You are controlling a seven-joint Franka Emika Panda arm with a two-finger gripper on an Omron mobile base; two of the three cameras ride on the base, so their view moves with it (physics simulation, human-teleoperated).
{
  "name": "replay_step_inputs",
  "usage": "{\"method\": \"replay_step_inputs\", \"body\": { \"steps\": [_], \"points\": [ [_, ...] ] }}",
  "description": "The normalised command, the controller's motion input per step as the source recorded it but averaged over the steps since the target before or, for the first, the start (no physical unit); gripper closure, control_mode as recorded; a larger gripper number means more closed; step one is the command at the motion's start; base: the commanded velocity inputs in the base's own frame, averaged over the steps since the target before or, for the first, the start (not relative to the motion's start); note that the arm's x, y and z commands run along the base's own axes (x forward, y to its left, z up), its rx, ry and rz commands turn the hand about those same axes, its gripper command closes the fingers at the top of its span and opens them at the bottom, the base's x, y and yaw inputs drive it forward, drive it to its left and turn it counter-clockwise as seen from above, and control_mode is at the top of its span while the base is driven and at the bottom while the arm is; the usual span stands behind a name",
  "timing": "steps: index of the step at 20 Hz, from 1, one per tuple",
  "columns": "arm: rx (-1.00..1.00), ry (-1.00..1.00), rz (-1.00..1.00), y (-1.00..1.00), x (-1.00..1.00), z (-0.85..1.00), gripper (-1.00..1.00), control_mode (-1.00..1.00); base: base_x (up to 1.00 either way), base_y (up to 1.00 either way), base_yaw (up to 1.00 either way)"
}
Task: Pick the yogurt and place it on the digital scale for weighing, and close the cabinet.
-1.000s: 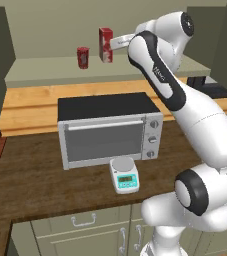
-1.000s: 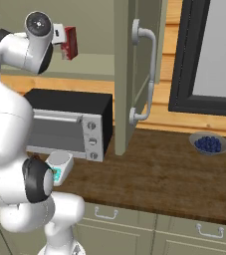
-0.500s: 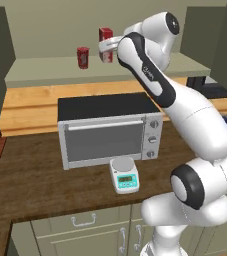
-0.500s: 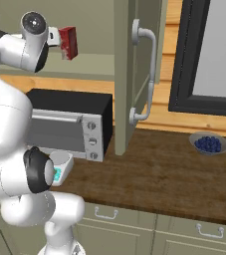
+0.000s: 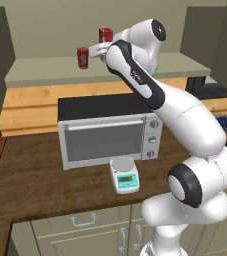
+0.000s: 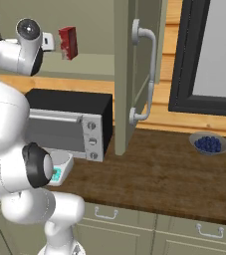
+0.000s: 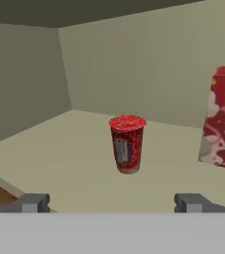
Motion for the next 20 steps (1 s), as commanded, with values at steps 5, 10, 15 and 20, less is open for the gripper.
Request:
{"method": "replay_step_inputs", "body": {
  "steps": [5,10,15,20],
  "points": [
    [0.0,0.0,0.0,0.04,0.18,-0.05,-1.0,-1.0,0.0,0.0,0.0],
    [0.0,0.0,0.0,0.04,0.19,-0.05,-1.0,-1.0,0.0,0.0,0.0],
    [0.0,0.0,0.0,0.09,0.23,0.0,-1.0,-1.0,0.0,0.0,0.0],
    [0.0,0.0,0.0,0.23,0.23,0.0,-1.0,-1.0,0.0,0.0,0.0]
  ]
}}
